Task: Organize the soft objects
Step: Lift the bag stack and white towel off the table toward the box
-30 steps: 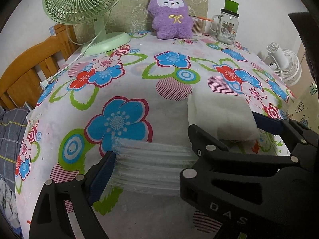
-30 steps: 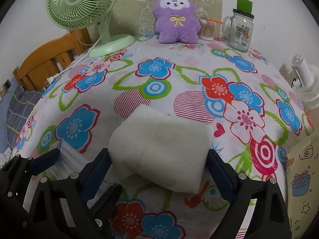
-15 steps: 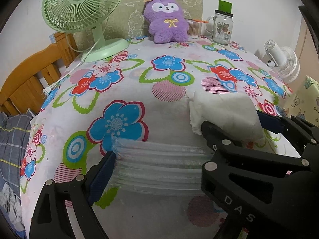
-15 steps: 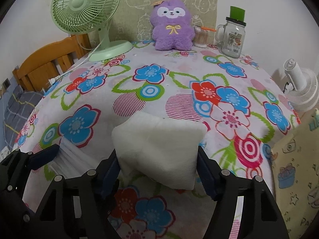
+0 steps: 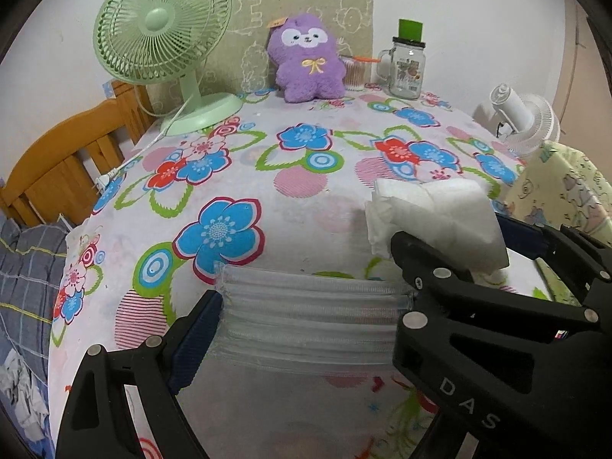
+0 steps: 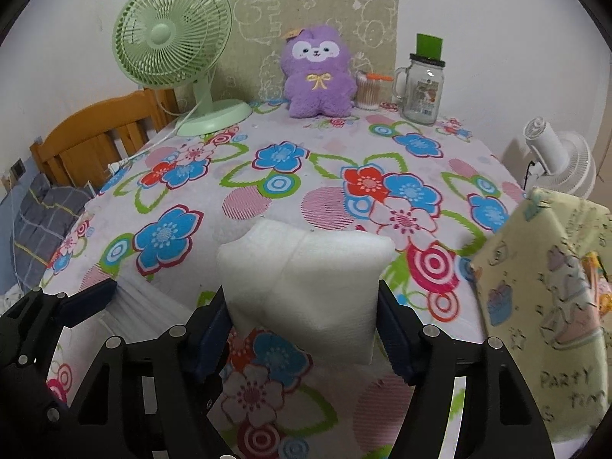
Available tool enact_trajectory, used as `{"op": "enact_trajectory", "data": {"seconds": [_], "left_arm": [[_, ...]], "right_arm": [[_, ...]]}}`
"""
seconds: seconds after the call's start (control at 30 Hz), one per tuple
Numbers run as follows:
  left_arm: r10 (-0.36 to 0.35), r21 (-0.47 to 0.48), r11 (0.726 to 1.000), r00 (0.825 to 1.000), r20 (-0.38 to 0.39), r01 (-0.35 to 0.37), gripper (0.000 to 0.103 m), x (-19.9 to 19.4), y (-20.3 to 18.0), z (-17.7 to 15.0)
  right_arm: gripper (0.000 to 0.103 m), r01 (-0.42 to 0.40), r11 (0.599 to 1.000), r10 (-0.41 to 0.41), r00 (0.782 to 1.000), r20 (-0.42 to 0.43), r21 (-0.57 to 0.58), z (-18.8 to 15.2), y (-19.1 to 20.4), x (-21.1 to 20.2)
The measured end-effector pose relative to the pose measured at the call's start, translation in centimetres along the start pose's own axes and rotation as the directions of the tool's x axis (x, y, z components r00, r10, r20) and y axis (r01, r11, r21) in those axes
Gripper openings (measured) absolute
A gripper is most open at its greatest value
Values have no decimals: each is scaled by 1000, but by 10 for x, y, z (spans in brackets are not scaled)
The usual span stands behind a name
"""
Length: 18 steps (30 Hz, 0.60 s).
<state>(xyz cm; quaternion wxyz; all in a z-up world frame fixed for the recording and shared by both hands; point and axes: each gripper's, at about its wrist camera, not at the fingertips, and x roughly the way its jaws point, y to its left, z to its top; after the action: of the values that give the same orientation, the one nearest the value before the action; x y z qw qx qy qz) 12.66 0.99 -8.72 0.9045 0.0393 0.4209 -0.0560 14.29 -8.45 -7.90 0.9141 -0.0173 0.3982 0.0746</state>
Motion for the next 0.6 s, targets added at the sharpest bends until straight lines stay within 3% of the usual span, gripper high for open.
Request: {"op": "enact_trajectory", "data": {"seconds": [0.6], "left_arm": [[-15,29,1000,995,94,12,92,-54,-33,-11]], "right_arm": [[72,34,999,-35,995,96,21,-15,-18,-66]]}}
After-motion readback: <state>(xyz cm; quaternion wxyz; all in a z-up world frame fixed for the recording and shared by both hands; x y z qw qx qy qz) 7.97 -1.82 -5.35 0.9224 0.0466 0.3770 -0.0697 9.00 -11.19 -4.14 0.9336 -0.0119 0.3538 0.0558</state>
